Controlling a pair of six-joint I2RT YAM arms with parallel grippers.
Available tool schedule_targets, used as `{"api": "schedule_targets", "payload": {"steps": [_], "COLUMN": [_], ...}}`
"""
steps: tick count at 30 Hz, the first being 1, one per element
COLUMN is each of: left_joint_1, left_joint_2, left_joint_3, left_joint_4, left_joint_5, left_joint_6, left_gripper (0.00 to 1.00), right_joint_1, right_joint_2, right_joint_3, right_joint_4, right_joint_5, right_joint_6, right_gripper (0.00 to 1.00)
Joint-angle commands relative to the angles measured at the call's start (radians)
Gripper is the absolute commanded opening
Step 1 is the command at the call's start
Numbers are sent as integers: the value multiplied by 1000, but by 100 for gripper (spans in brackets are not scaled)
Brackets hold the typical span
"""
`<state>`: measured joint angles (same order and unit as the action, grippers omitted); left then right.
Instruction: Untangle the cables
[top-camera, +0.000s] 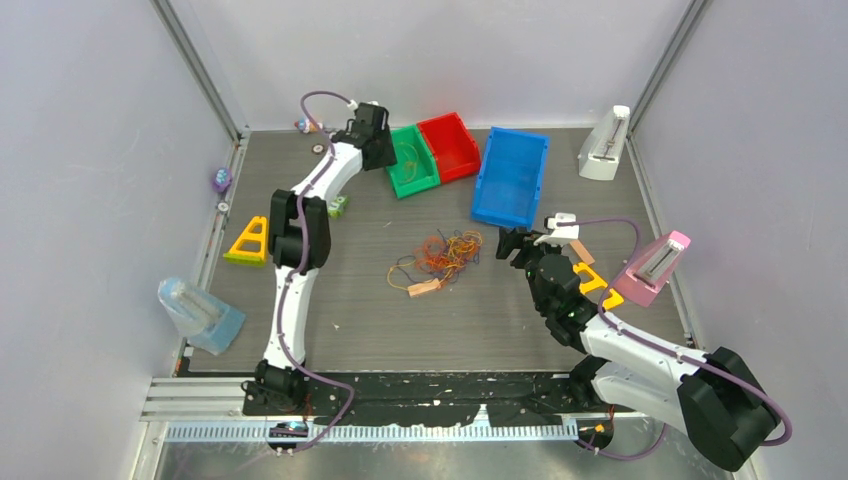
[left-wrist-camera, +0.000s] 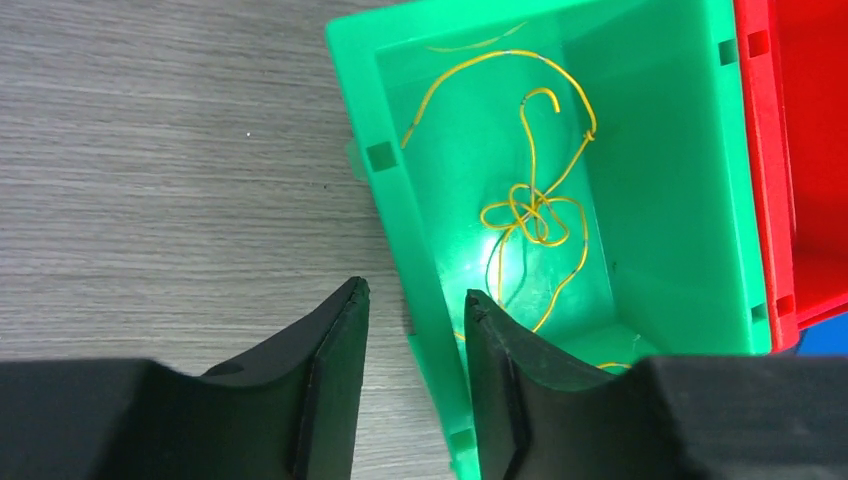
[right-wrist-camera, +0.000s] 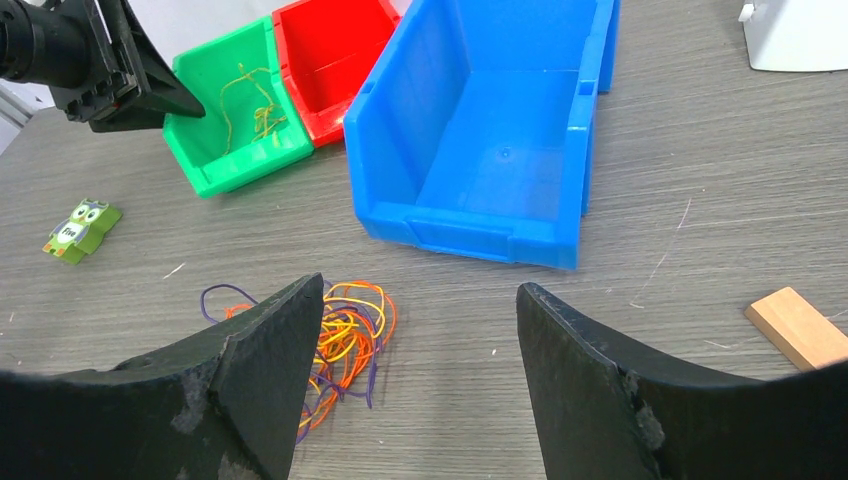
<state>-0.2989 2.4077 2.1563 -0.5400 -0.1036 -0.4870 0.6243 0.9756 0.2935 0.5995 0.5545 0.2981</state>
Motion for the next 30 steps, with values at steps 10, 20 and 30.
{"api": "schedule_targets", "payload": {"steps": [10, 20, 30], "left_joint_1": [64, 96, 93], "left_joint_2": [-352, -578, -812], "left_joint_3": [-471, -790, -932], "left_joint_4": [135, 234, 264], "left_joint_5": [-67, -8, 99], "left_joint_6": [6, -37, -28], "left_gripper": [13, 49, 92], "right_joint_1": [-5, -9, -13], "right_joint_2": [23, 235, 534], "right_joint_3": [44, 208, 427], "right_joint_4": [21, -117, -279], "right_joint_5": [-21, -183, -476], "right_joint_6": [-5, 22, 16], "right_gripper": [76, 97, 100]}}
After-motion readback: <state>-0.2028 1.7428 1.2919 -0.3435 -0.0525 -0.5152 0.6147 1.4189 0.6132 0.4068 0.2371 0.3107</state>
